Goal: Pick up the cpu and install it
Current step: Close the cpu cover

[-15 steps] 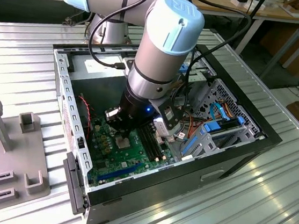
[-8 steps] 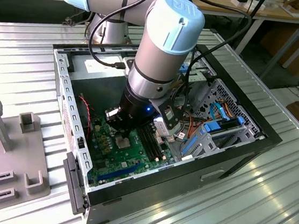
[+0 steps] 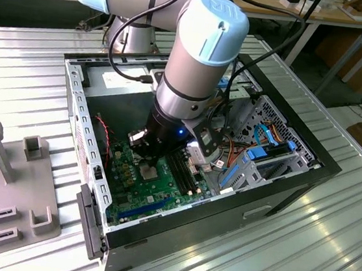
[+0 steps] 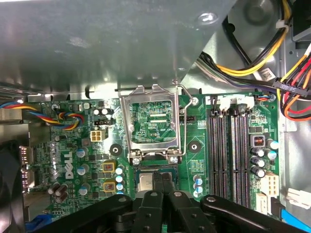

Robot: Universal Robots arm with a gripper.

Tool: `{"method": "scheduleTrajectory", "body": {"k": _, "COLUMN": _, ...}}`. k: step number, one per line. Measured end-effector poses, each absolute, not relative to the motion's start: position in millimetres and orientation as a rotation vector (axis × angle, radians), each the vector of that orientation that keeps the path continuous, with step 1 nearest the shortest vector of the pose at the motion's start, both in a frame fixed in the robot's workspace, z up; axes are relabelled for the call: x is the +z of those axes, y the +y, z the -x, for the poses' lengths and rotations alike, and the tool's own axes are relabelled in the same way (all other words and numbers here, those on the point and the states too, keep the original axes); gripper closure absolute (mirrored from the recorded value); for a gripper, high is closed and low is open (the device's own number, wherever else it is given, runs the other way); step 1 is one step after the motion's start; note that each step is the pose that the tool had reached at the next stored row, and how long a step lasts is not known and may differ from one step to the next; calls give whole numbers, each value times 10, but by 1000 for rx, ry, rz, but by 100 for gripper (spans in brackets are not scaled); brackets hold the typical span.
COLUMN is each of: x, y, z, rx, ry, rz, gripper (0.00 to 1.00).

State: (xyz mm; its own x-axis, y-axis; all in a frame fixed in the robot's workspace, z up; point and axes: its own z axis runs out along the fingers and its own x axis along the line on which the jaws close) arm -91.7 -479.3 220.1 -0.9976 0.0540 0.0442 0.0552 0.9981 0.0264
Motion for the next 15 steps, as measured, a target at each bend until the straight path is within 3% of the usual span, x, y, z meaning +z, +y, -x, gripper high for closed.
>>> {"method": "scheduleTrajectory", "body": {"k": 9, "x": 2206, "y": -4792, "z": 811, "rx": -41, "ry": -3097, "rz": 36, "gripper": 89}}
{"method": "scheduleTrajectory", "body": {"k": 15, "x": 2486, "y": -4770, "z": 756, "rx": -40, "ry": -3085, "rz": -40, "gripper": 89}}
